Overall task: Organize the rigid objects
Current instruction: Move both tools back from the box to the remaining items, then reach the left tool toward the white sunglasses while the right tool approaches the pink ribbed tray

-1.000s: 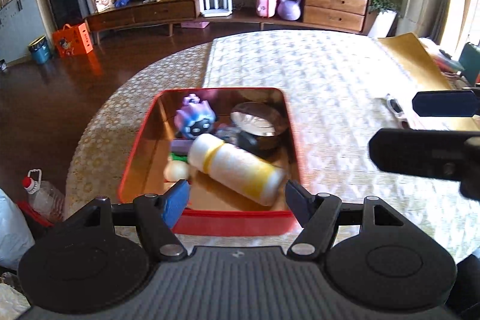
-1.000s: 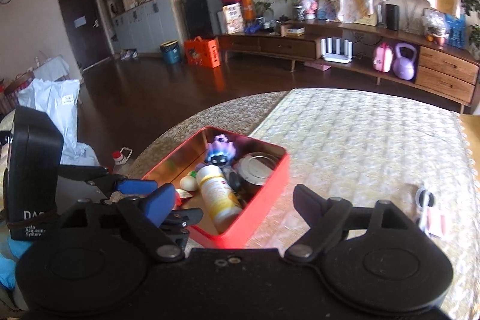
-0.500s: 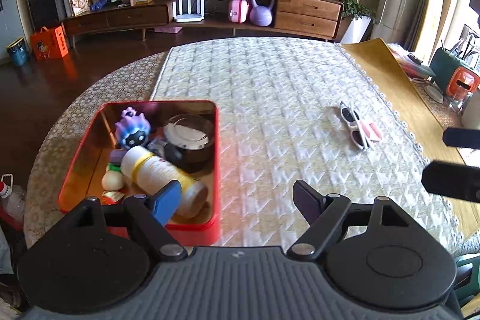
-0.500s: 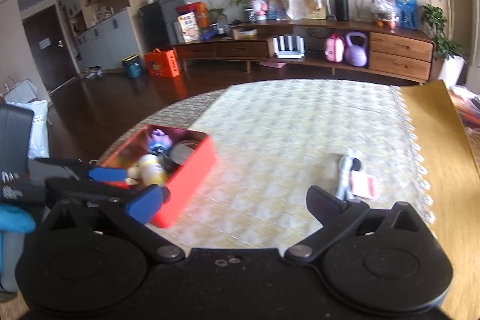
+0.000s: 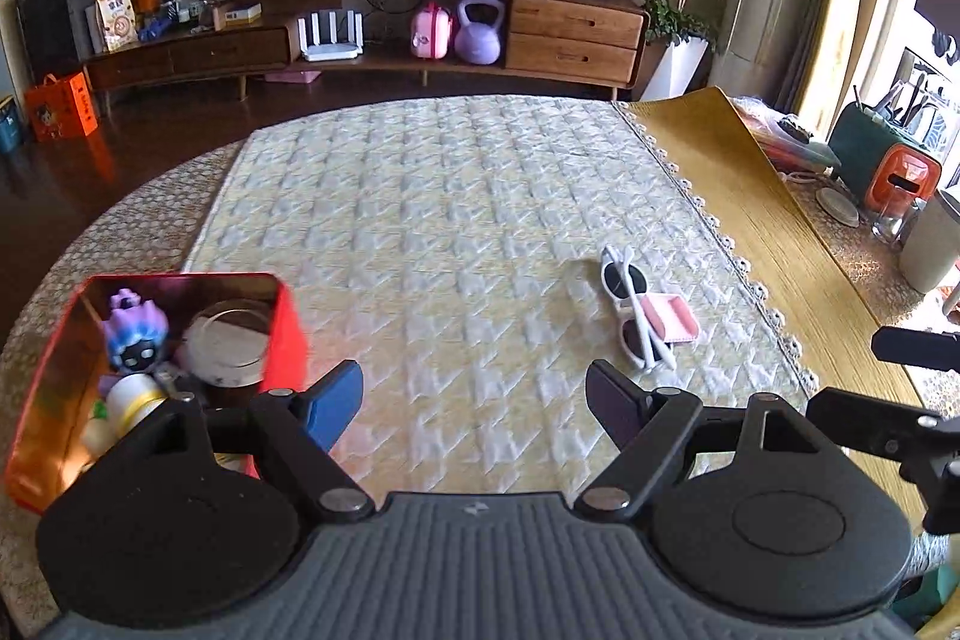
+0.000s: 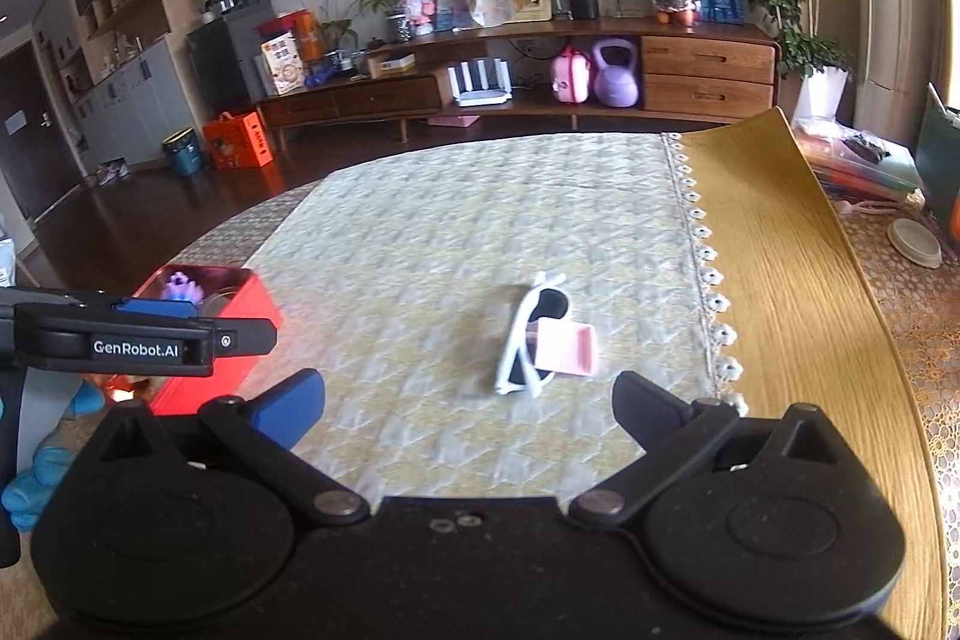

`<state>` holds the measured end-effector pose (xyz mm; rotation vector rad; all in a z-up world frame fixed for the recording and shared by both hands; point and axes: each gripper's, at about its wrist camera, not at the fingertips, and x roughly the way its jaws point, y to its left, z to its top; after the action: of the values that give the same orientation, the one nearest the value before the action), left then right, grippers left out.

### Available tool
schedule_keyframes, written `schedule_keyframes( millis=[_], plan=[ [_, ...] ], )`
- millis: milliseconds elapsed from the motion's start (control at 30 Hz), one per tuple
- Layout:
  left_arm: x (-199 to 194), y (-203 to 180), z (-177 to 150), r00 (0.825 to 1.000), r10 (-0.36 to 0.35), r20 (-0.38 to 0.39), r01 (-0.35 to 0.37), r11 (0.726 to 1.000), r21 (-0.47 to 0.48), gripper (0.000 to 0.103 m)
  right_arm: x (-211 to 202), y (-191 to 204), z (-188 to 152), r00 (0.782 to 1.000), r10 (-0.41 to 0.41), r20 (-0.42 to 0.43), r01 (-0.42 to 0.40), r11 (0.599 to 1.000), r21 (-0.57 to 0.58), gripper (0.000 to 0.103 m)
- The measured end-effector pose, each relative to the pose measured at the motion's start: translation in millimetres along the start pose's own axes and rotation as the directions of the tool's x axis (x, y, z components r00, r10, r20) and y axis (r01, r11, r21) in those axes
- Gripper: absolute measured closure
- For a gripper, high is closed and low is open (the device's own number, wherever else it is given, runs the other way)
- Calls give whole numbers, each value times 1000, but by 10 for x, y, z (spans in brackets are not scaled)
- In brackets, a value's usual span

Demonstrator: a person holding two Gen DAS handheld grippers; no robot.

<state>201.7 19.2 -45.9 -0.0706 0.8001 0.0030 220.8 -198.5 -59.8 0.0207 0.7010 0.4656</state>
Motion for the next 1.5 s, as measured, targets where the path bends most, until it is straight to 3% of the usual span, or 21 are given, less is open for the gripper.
schedule_keyframes(
  millis=[333, 500, 800, 1167, 1500],
  plan=[
    [546, -477, 346, 1000, -25, -3, 25, 998, 63, 22, 469, -439, 38, 997, -81, -15, 81, 997, 15, 6],
    [862, -643, 437, 999, -34, -22, 35, 997, 67, 22, 724, -551, 29, 996, -84, -35, 84, 996, 18, 12],
    [1322, -694, 469, 998, -16, -69, 18, 999, 29, 22, 1125, -621, 47, 993, -98, -73, 99, 995, 12, 21],
    [1621, -738, 453, 995, -12, -98, 13, 1000, 10, 22, 1365, -607, 44, 990, -105, -99, 105, 994, -7, 29],
    [1840, -830, 445, 991, -29, -127, 31, 999, 10, 42, 1462, -581, 1, 987, -130, -97, 127, 991, -41, 48]
  ],
)
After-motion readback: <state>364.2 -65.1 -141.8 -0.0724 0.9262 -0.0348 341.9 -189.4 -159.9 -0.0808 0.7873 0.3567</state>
